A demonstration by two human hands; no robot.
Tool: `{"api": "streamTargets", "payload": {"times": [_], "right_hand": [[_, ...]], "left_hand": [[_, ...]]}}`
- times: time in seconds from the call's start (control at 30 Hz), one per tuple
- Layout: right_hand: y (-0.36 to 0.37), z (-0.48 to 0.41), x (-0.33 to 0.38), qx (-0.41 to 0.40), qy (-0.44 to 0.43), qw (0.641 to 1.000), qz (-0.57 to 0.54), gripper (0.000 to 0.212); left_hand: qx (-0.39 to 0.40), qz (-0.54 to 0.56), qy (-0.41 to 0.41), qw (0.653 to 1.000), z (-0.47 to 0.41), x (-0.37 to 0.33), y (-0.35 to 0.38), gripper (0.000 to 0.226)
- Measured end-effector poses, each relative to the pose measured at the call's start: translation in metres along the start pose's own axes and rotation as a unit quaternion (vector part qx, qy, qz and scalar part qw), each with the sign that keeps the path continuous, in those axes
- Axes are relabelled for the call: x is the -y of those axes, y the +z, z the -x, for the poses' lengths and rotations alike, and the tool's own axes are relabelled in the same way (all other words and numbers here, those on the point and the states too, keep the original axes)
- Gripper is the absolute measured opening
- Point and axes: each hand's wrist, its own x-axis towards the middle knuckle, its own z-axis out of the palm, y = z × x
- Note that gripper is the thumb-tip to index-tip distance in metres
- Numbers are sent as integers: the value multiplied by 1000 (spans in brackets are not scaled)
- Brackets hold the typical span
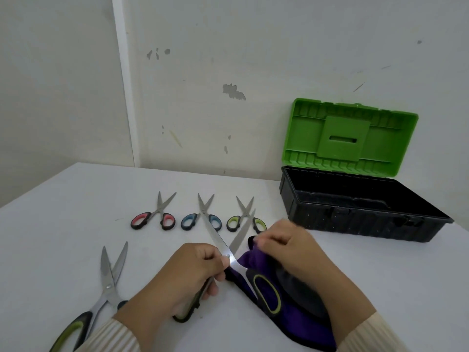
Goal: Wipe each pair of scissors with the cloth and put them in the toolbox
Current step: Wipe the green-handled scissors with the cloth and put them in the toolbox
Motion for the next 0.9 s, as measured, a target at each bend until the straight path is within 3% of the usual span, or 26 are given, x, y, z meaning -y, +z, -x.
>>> {"api": "streamTargets", "payload": {"times": [0.07, 0.1, 0.2, 0.27, 0.33, 0.4, 0.47, 0.53, 0.6, 0.67, 0.8, 0.9], "right_hand": [[7, 3, 4, 112, -17, 993, 34, 31], [11, 3, 5, 125, -23, 991, 43, 33], [11, 1, 3, 98, -4, 995, -8, 30], [8, 1, 0, 82, 36, 994, -62, 29], [7, 1, -2, 46, 77, 989, -116, 29], [10, 1, -2, 8, 108, 980, -168, 30], [15, 0, 1, -24, 116, 970, -210, 34], [21, 0, 4, -57, 98, 971, -209, 36], [29, 1, 8, -82, 62, 983, -153, 38], [37, 2, 11, -87, 12, 993, -78, 34], [39, 6, 16, 18, -61, 997, -43, 19], [22, 2, 4, 38, -33, 997, -63, 13]], "left_hand": [[4, 25, -1, 1000, -1, -1, -2, 25], [8, 33, -2, 999, -2, 0, -3, 25], [23, 79, -30, 996, -3, -1, -7, 19], [44, 173, -73, 981, -6, -2, -14, 17], [52, 321, -104, 940, -11, -1, -23, 32], [41, 470, -88, 877, -16, 1, -27, 48], [39, 552, -57, 831, -18, 4, -23, 62], [45, 535, -30, 843, -18, 5, -10, 68], [52, 443, -4, 895, -15, 5, 6, 56], [31, 383, 11, 923, -13, 6, 16, 37], [-50, 363, -1, 930, -14, 7, 13, 17], [-106, 366, -11, 925, -16, 7, 2, 16]]}}
